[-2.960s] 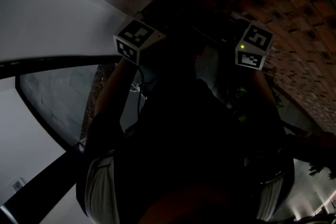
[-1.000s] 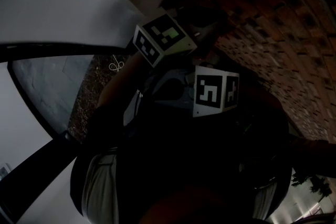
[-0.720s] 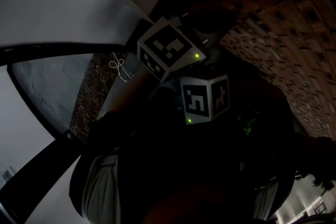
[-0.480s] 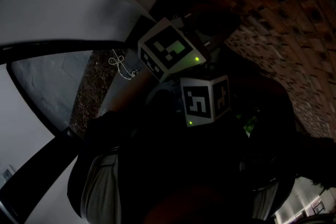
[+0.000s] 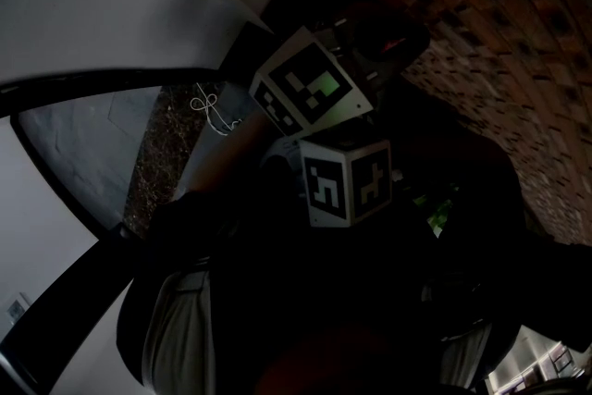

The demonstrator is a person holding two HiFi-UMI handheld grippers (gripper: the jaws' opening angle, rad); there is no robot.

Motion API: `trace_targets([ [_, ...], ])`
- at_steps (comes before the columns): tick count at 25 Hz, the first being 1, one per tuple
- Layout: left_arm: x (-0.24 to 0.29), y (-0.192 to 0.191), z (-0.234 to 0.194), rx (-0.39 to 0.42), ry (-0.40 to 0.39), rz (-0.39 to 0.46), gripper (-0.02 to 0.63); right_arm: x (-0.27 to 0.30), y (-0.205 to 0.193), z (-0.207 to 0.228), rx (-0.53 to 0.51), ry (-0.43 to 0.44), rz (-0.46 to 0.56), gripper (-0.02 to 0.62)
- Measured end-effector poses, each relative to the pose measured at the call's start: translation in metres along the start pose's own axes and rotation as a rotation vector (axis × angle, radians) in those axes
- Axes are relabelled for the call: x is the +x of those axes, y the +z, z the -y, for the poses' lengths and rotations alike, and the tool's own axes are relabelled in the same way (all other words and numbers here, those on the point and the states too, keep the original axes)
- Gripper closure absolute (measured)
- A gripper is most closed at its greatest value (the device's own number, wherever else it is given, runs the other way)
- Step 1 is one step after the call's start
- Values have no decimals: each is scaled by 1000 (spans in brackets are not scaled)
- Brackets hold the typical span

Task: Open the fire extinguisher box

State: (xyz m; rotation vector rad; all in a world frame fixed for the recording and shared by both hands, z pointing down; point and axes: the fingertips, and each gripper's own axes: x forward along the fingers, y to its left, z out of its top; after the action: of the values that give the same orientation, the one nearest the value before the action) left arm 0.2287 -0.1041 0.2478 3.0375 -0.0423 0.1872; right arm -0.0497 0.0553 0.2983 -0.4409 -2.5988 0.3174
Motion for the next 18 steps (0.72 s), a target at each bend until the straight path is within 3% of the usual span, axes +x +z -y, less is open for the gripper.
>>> trace_targets([
  [4, 0, 2, -9, 12, 40, 11, 611, -2, 1, 2, -7, 1, 15, 597],
  [10, -5, -2, -51, 0, 226, -7, 611, -6, -4, 12, 26, -56, -41, 597],
  [14, 0, 3, -54, 5, 240, 1, 611, -4, -3, 3, -10, 7, -68, 597],
  [18, -7, 5, -68, 8, 303, 10, 611, -7, 1, 4, -19, 29, -20, 598],
])
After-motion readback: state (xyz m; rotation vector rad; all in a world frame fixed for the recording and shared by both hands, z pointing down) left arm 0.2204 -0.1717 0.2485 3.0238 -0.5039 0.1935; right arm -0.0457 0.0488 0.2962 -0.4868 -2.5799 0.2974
